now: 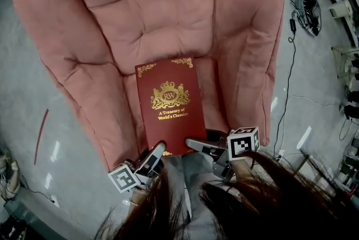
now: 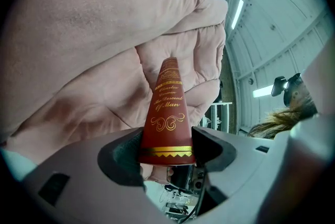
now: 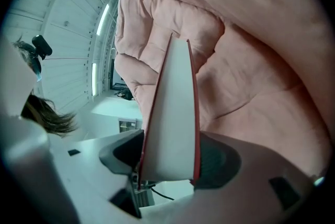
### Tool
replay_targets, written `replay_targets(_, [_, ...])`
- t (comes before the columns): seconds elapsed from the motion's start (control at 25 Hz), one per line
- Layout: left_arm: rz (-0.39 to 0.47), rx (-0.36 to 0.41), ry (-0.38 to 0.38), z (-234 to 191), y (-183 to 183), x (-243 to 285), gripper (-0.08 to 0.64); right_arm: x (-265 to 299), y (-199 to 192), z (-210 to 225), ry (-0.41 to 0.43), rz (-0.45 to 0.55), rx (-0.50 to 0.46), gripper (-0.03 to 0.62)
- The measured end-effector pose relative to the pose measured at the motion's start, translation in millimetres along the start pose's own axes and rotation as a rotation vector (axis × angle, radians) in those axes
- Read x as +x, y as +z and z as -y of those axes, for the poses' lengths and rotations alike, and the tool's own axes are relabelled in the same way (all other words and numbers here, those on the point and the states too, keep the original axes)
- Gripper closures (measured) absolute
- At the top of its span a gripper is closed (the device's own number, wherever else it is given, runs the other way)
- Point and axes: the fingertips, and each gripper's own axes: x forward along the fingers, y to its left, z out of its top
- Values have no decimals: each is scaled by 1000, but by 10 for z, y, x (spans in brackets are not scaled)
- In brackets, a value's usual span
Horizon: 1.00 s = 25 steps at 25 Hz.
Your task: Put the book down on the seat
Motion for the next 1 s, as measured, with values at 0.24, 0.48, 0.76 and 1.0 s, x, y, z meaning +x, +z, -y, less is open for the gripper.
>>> replay_targets(0.24, [9,-29,32,-124,10,66,290,45,35,136,0,-7,32,299])
replay_targets(0.48, [15,-59,61,-262,7,72,288,112,24,244,-11,-22,53,299])
replay_targets(0.76, [16,-79,90,-347,-64,160,284,79,10,390,-11,-28,84,298])
replay_targets(1.0, [16,-96,129,-431,-92,159,278,99,-8,445,-18,-26,127,296])
